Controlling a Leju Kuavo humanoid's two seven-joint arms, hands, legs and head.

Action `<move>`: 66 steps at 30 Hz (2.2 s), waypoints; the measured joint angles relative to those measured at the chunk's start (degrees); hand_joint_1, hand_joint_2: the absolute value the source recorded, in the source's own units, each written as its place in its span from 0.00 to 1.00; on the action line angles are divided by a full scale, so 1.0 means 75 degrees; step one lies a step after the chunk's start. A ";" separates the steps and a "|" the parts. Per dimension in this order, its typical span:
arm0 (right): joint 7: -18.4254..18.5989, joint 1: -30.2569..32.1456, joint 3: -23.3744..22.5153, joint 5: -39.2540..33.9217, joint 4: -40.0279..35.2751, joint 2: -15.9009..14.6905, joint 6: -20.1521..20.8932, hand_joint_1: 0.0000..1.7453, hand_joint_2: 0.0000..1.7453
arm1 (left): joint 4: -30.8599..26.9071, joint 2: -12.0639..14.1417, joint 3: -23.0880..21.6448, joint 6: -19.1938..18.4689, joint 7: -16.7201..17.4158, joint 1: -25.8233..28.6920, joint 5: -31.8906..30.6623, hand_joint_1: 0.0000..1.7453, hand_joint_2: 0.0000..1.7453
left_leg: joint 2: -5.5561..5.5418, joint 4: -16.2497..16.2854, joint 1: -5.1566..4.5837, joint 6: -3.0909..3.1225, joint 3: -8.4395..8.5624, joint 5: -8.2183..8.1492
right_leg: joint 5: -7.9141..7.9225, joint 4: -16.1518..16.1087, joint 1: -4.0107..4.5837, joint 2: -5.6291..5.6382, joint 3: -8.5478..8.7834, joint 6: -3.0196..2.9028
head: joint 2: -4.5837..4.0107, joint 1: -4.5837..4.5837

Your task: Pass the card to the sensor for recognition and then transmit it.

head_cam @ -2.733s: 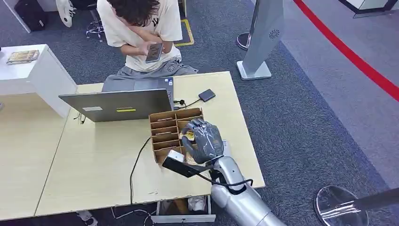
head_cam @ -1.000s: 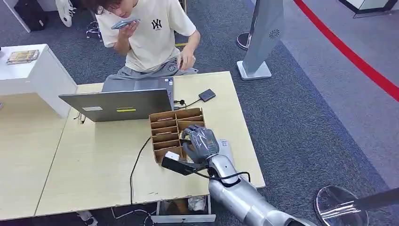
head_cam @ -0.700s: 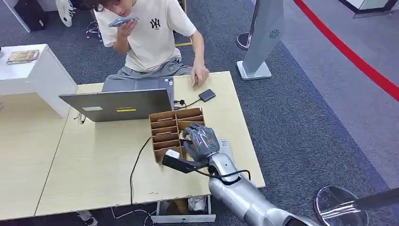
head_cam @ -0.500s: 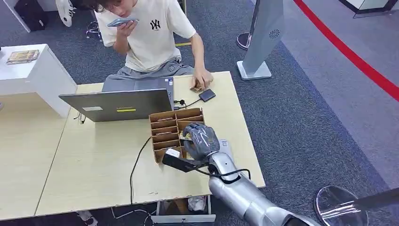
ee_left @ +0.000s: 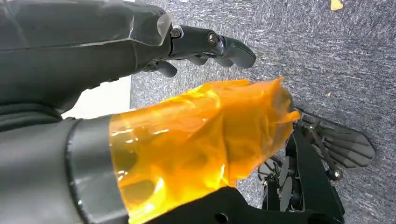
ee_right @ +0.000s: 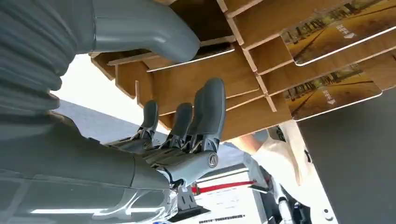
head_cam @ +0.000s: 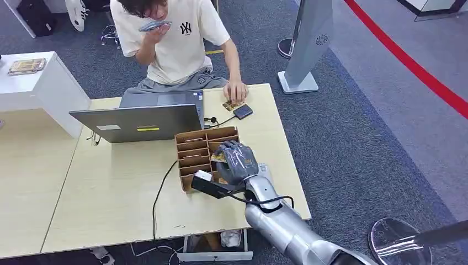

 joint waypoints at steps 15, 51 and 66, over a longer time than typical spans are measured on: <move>0.0035 -0.0002 0.0000 0.0032 0.0169 0.0012 0.0023 0.50 1.00 | 0.0000 0.0000 0.0000 -0.0006 -0.0023 0.0000 0.0003 0.00 0.00 | 0.0000 0.0000 0.0000 0.0000 -0.0001 0.0000 | 0.0000 0.0000 0.0000 0.0000 0.0000 0.0000 | 0.0000 0.0000; -0.0102 -0.0123 -0.0204 -0.0114 0.0402 0.0076 0.0003 1.00 1.00 | 0.0000 0.0000 0.0000 -0.0006 -0.0102 -0.0002 0.0067 0.00 0.00 | 0.0000 0.0002 0.0000 0.0000 0.0001 0.0000 | 0.0002 0.0000 0.0000 0.0001 0.0001 0.0002 | 0.0000 0.0000; -0.0303 -0.0118 -0.0344 -0.0364 0.0198 0.0076 -0.0117 1.00 1.00 | 0.0000 -0.0012 0.0003 0.0003 -0.0102 0.0001 0.0137 0.00 0.00 | 0.0001 0.0003 0.0000 0.0000 0.0000 0.0000 | 0.0003 0.0000 0.0000 0.0003 0.0000 0.0004 | 0.0000 0.0000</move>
